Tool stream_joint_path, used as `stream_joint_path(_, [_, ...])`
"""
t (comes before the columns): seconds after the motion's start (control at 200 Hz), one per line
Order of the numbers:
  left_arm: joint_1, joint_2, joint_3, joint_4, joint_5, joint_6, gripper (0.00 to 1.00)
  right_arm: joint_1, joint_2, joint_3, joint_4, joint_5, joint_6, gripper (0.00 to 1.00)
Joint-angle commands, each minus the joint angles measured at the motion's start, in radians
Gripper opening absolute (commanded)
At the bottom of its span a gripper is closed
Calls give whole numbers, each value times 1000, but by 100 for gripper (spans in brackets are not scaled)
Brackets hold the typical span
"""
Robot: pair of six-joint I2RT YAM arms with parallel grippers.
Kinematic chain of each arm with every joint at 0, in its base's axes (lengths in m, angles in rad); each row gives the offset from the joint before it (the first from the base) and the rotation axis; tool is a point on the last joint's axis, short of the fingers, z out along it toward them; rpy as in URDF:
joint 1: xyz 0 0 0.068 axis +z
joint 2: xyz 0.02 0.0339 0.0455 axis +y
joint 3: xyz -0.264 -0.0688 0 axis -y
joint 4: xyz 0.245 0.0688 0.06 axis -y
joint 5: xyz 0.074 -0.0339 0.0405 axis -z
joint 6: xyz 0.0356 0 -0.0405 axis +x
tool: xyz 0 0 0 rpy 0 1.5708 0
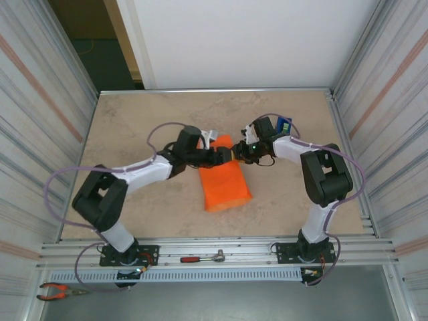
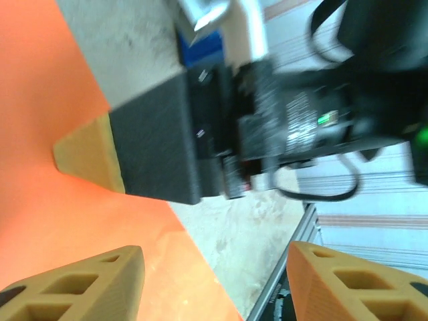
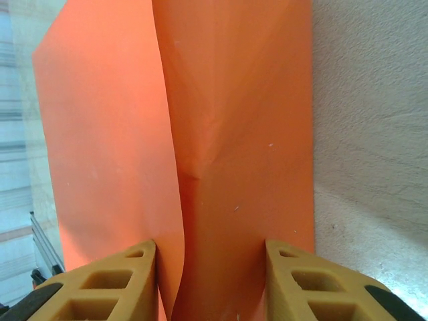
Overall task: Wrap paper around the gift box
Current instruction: Second fold the wrapping paper around the gift box.
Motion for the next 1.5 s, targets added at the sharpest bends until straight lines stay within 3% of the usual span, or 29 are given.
stream_joint_path(0.0, [63,-119,-1,-111,42,82,60,24,3,-65,-31,81,72,24])
stream_joint_path(0.165, [179,-229,-171,-105,-49,60,61,54,-23,-106,1,147,136,21])
stream_joint_path(0.376, [228,-231,-299,-94,-78,122,68,81,-65,-177,60,228,230,20])
stream_joint_path(0.576, [229,-134,-267,-50,-19,201,73,100,-72,-195,72,261,260,20])
stream_joint_path(0.847, [191,-54,-261,48,34,192,75,115,-53,-190,76,262,266,19])
stream_joint_path(1.052, [147,4,-260,44,-14,191,75,118,-48,-195,79,262,268,19])
stream_joint_path(1.343, [116,37,-222,-140,-180,266,75,121,-53,-201,78,260,267,18])
stream_joint_path(1.498, [114,36,-225,-144,-174,275,75,121,-52,-198,76,260,269,17])
